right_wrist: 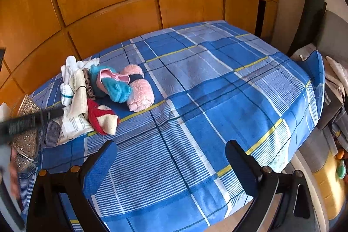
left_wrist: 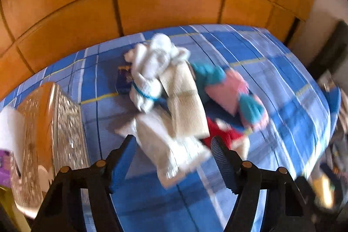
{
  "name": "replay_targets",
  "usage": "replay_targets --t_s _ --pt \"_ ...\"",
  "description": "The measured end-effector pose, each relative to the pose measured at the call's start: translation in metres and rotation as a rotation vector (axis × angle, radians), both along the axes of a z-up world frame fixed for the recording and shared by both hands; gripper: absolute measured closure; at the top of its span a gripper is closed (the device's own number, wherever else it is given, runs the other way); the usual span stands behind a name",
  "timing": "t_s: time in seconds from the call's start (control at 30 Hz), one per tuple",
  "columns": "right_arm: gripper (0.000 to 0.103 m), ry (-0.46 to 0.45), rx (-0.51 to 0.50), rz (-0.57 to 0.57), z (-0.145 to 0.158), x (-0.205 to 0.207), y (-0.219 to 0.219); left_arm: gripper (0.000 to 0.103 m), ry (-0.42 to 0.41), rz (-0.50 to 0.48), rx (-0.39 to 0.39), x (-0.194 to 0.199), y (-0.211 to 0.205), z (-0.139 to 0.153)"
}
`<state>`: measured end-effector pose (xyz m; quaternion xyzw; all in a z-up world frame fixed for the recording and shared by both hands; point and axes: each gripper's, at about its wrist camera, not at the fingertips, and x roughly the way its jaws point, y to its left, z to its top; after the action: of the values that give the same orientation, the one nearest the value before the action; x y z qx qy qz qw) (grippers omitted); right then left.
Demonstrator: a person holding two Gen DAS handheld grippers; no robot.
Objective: Organize soft objects
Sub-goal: 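Reach the left gripper to the beige bandage roll and grasp it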
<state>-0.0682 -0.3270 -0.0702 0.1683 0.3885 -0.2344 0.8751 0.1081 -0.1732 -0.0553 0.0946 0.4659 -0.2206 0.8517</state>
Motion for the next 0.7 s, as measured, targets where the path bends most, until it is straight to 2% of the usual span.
replay_targets --t_s 0.1,0.2,0.27,0.33,0.4,0.43,0.5,0.6,0.7 --pt "0.002 0.009 0.019 -0.003 -0.005 0.001 -0.003 0.034 0.004 -0.004 -0.021 0.019 -0.011 0.003" --pt "0.002 0.020 0.039 -0.004 -0.010 0.002 -0.005 0.034 0.007 -0.005 0.011 0.034 -0.026 -0.003" --pt "0.002 0.024 0.041 -0.006 -0.012 0.002 -0.007 0.034 0.047 -0.014 0.021 0.045 -0.037 -0.014" --pt "0.002 0.027 0.043 -0.011 -0.014 0.002 -0.009 0.041 0.072 -0.002 0.031 0.054 -0.042 -0.024" --pt "0.002 0.030 0.049 -0.016 -0.015 0.001 -0.011 0.069 0.097 -0.030 0.012 0.059 -0.045 -0.031" --pt "0.002 0.032 0.052 -0.017 -0.017 0.002 -0.011 0.072 0.106 -0.039 -0.003 0.059 -0.044 -0.033" --pt "0.002 0.038 0.057 -0.015 -0.018 0.003 -0.012 0.089 0.099 -0.057 -0.045 0.055 -0.039 -0.030" --pt "0.010 0.033 0.055 0.005 -0.017 0.005 -0.012 0.093 0.082 -0.084 -0.084 0.045 -0.028 -0.019" --pt "0.012 0.016 0.038 0.040 -0.010 0.011 -0.009 0.094 0.077 -0.107 -0.138 0.035 -0.012 -0.007"
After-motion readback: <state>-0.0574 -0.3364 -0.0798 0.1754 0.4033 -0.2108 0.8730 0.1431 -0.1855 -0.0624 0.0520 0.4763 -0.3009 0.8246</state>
